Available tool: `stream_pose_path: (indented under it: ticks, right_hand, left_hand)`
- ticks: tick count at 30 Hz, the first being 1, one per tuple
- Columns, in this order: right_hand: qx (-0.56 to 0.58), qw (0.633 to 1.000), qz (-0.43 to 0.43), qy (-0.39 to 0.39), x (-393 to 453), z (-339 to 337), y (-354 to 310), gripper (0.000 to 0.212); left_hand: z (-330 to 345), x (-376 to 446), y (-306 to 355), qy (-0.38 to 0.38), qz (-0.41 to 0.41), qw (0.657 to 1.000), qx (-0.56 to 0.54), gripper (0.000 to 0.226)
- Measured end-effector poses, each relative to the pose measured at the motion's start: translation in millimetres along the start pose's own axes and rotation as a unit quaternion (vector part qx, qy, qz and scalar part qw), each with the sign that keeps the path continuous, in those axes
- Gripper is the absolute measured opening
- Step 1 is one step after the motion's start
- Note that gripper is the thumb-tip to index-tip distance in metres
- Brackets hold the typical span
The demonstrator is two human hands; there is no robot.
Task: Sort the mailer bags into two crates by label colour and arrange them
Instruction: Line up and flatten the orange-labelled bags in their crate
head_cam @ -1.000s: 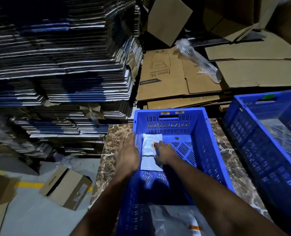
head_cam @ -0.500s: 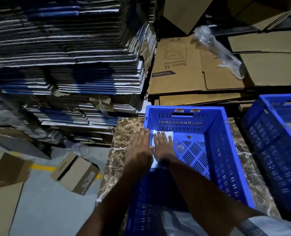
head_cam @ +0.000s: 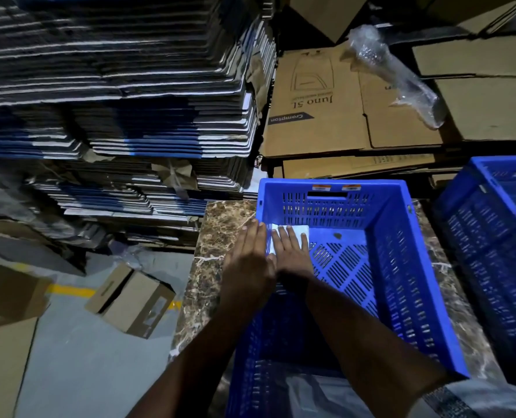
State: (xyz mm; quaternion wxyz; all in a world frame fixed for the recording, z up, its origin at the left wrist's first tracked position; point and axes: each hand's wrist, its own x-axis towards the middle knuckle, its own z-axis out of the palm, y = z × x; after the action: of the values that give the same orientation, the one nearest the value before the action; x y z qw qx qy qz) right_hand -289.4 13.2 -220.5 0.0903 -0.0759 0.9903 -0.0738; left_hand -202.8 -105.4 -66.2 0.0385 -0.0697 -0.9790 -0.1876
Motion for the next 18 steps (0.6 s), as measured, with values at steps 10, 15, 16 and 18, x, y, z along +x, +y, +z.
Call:
stream_pose_path:
  ticks: [10,15,16,18]
  right_hand:
    - [0.087,0.996,0.024,0.016,-25.8,7.2,19.2,0.095]
    - [0.052,0.997,0.050,0.010,-22.0,18.8,14.7,0.086]
    - [0.043,0.998,0.050,-0.003,-22.2,18.6,14.3,0.082]
    - [0.033,0.998,0.050,-0.008,-22.8,18.7,14.8,0.080]
  left_hand:
    - [6.5,-3.3,-6.7,0.022,0.042,0.999,0.013,0.063]
    - [7.3,1.2,-5.7,0.025,0.024,0.999,-0.005,0.064]
    - [7.2,1.6,-5.5,0.024,0.021,0.999,-0.007,0.065]
    - [7.2,1.1,-6.0,0.028,0.023,0.999,-0.007,0.065]
